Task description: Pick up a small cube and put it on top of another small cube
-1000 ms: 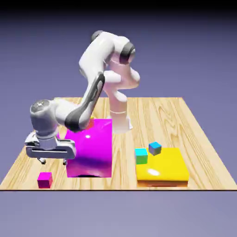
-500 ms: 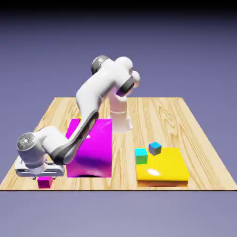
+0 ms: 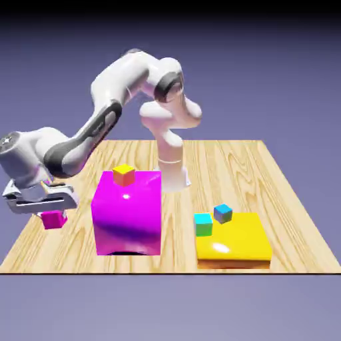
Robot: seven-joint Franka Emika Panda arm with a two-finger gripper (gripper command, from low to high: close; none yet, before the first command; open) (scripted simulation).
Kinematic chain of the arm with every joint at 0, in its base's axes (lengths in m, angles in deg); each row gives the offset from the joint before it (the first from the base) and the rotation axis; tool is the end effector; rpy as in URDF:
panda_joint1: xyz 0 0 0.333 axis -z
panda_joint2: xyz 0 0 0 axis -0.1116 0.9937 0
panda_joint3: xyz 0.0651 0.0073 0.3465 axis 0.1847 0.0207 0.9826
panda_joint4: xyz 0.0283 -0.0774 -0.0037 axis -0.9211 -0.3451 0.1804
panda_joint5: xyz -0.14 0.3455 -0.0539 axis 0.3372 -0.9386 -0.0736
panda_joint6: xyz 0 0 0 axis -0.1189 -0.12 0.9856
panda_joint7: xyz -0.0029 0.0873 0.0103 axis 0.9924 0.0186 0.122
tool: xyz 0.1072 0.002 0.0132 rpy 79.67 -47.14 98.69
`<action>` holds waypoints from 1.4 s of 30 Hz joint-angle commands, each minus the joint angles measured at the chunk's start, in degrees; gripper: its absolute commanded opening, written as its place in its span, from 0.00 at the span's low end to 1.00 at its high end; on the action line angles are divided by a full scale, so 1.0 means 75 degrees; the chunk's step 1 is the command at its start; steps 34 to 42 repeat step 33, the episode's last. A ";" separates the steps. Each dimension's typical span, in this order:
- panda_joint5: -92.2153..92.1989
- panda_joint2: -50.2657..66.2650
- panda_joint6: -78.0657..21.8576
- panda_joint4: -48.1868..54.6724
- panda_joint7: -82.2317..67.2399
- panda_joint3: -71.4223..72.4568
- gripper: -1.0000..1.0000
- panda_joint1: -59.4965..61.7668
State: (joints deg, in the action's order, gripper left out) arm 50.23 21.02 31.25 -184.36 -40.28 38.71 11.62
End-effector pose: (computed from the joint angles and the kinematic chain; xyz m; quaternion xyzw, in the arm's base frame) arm 0.5221 -0.3642 0.3499 -0.8972 0.4160 0.1386 0.0531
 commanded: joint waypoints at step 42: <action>0.3657 -0.6208 -0.0785 -0.5014 0.5351 0.2704 1.00 -0.0006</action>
